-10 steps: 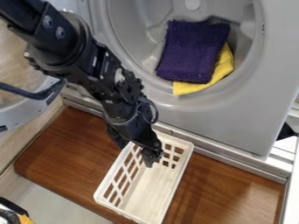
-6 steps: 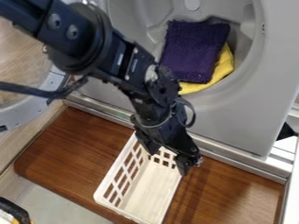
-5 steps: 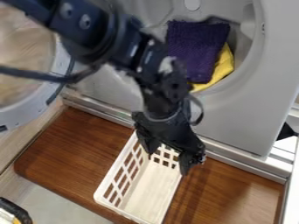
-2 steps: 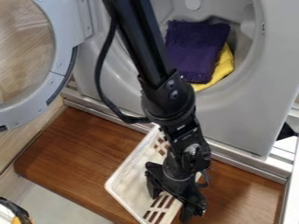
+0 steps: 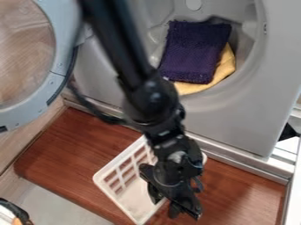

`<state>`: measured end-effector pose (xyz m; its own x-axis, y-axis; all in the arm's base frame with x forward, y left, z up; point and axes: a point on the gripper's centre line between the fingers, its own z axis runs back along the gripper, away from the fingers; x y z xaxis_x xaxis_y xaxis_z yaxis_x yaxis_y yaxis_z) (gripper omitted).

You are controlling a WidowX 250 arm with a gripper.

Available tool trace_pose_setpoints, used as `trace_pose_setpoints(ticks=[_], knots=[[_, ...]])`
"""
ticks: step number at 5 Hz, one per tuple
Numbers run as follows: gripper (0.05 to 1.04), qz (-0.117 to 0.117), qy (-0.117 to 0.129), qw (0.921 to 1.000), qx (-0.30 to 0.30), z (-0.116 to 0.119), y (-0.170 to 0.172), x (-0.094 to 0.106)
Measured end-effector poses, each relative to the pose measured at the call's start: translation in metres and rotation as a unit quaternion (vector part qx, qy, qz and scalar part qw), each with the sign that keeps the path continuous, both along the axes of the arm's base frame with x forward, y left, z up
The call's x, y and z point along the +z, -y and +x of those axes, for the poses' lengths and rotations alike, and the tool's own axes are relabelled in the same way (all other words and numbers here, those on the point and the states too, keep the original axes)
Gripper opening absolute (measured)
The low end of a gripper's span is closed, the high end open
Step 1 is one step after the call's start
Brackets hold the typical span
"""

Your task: Move the white basket to the left side of the table

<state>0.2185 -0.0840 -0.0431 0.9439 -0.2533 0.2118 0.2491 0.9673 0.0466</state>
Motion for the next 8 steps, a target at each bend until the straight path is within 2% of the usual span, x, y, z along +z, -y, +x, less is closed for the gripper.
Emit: trace_pose_setpoints(ticks=[1,2,3,4,5,6,8], knots=[[0.159,-0.012,0.035,0.9993,-0.008,-0.002,-0.001,0.025],[0.075,-0.026,0.065,0.9975,-0.004,0.002,-0.001,0.056],[0.068,-0.025,0.078,0.9961,0.032,0.01,-0.026,0.07],[0.068,0.003,0.082,0.995,0.058,0.018,-0.06,0.072],[0.068,0.033,0.063,0.9943,0.079,0.019,-0.095,0.064],[0.068,0.04,0.044,0.9948,0.083,0.025,-0.134,0.052],[0.068,0.055,0.035,0.9954,0.069,0.028,-0.171,0.048]])
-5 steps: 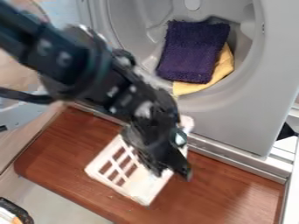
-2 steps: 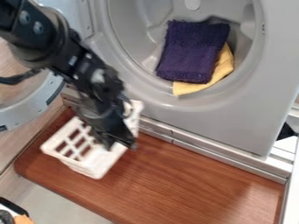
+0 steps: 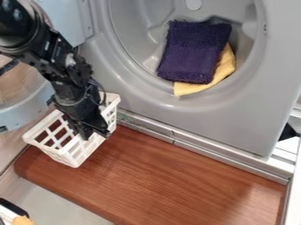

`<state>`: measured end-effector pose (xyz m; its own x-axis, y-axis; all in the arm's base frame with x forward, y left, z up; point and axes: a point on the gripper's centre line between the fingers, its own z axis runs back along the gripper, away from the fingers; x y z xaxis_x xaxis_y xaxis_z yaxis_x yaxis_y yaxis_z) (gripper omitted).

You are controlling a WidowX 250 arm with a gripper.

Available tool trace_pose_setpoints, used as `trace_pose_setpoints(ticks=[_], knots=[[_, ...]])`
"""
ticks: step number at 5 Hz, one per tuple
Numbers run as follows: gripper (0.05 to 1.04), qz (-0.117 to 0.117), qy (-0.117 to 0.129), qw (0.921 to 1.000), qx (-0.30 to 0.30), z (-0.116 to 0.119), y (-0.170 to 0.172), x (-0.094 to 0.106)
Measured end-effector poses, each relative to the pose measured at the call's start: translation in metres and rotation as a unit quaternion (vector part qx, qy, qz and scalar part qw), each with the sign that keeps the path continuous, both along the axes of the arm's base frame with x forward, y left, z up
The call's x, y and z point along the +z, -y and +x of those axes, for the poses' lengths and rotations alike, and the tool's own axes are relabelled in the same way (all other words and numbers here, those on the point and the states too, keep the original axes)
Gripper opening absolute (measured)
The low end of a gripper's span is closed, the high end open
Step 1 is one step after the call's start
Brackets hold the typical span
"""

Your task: Move the white basket to the left side of the table

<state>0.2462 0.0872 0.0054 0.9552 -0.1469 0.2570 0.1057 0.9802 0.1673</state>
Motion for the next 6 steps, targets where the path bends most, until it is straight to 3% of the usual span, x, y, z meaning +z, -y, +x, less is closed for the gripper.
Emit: trace_pose_setpoints(ticks=[2,3,5,6], knots=[[0.096,-0.003,-0.013,0.9997,-0.021,-0.002,0.006,-0.001],[0.269,-0.012,-0.021,0.9994,-0.025,-0.004,0.011,-0.002],[0.865,-0.022,-0.04,0.9982,-0.039,-0.002,0.021,0.0],[1.014,-0.041,-0.052,0.997,-0.039,-0.005,0.027,0.002]])
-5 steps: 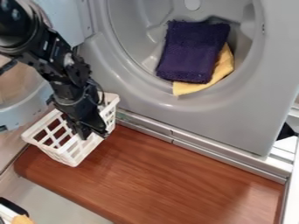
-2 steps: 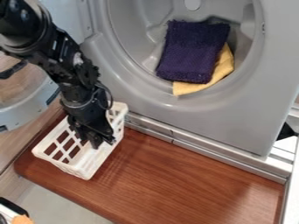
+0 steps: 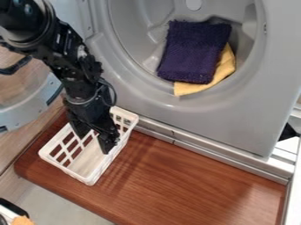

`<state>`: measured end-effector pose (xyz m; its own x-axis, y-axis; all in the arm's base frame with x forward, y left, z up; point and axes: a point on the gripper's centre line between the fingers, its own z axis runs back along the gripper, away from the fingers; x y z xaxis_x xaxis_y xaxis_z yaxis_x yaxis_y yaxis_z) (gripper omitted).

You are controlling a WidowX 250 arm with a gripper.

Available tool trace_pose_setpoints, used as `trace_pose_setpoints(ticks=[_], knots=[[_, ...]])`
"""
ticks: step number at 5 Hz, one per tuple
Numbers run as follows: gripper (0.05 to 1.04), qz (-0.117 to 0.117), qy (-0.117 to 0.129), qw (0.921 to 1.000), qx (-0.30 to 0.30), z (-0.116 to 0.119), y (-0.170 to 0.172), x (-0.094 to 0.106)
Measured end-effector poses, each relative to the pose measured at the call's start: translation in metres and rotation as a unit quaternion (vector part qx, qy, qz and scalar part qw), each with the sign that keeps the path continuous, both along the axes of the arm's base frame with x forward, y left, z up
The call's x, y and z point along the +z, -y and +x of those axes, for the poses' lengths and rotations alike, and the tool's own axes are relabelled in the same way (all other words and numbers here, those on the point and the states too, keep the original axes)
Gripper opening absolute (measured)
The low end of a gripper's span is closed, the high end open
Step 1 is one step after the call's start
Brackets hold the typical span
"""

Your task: Move the white basket to the left side of the table

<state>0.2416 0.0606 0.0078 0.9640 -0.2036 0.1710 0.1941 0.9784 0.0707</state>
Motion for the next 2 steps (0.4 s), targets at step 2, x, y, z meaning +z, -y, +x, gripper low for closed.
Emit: trace_pose_setpoints(ticks=[2], knots=[[1.003,-0.021,-0.014,0.9995,0.018,-0.0032,0.0052,0.0144]])
